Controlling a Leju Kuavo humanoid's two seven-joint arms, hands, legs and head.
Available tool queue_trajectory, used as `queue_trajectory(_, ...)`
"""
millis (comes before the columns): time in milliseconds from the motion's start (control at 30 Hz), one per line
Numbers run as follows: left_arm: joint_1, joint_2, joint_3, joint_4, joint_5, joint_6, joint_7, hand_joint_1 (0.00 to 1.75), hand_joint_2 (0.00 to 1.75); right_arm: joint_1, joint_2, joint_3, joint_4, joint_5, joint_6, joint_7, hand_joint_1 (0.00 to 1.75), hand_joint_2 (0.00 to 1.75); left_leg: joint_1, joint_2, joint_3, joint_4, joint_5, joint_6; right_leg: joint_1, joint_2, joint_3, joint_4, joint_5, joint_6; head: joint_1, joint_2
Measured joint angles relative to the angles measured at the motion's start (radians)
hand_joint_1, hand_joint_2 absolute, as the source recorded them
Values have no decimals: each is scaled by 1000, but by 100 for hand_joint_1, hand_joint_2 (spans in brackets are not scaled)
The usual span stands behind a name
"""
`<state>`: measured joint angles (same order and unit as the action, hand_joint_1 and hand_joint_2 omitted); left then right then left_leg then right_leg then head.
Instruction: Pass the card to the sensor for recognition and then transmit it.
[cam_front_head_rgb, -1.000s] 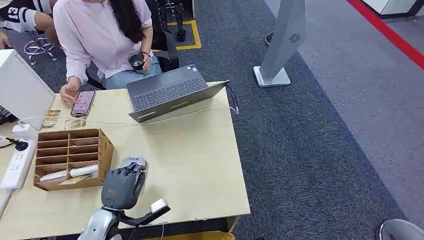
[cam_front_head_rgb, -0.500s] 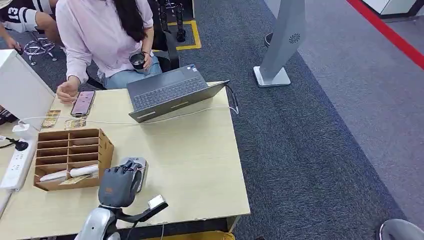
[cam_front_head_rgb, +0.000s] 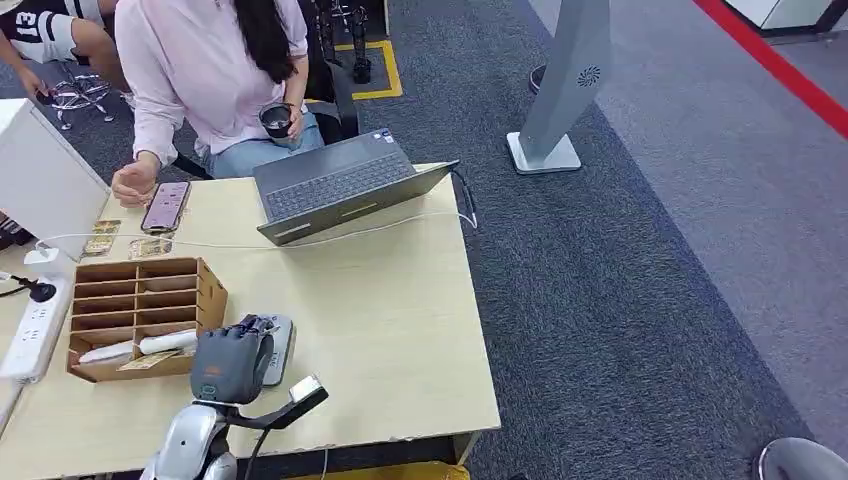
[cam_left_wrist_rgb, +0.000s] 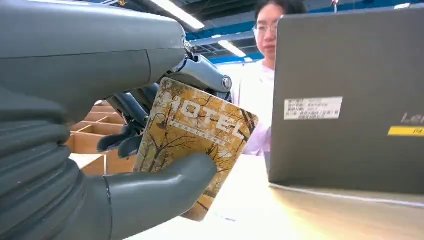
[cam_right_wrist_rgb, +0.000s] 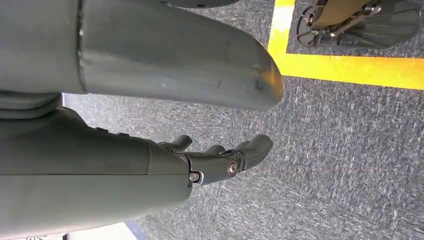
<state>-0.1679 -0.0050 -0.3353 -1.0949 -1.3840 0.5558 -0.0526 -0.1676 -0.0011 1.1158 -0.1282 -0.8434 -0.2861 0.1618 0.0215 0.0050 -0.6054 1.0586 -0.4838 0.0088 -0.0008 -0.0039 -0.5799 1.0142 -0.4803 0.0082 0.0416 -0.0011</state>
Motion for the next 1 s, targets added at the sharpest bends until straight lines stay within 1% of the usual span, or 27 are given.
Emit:
queue_trajectory(100,-1,0,2,11,0,-2,0,175,175,0,0,0,0,-2,0,3,0,0,0,0,0,0,0,0,0,0,0,0,0,0,0,0)
queue_trajectory(333,-8,-7,8,39,8,-31,-7,175,175,-1,0,0,0,-5,11,5,0,0,0,0,0,0,0,0,0,0,0,0,0,0,0,0)
queue_trajectory(467,-18,-11,8,51,37,-64,-36,175,175,-2,0,7,0,-8,12,5,0,0,0,0,0,0,0,0,0,0,1,0,0,0,0,0)
queue_trajectory(533,-21,-13,8,52,45,-64,-43,175,175,-2,0,11,0,-9,11,6,0,0,0,0,1,0,0,0,0,0,1,0,0,0,0,0)
queue_trajectory(567,-21,-13,8,53,47,-61,-43,175,175,-3,0,14,0,-9,10,6,0,0,0,-1,1,0,0,0,0,0,1,0,0,0,0,0)
queue_trajectory(633,-22,-15,8,52,53,-31,-53,175,175,-4,0,20,0,-9,8,7,0,0,0,0,1,0,0,0,0,0,1,0,0,0,0,0)
queue_trajectory(767,-22,-18,8,53,56,-26,-57,175,175,-5,0,23,0,-9,6,9,0,0,0,0,1,0,0,0,0,0,1,0,0,0,0,0)
queue_trajectory(833,-21,-19,8,52,62,-9,-63,175,175,-5,0,23,0,-9,6,9,0,0,0,0,1,0,0,0,0,0,1,0,0,0,0,0)
queue_trajectory(933,-22,-23,9,36,89,78,-95,175,175,-6,0,26,0,-6,6,12,0,0,0,0,1,0,0,0,0,0,1,0,0,0,0,0)
queue_trajectory(1000,-31,-27,12,9,108,115,-111,175,175,-8,0,34,0,-1,8,14,0,0,0,-1,1,0,0,0,0,0,1,0,0,0,0,0)
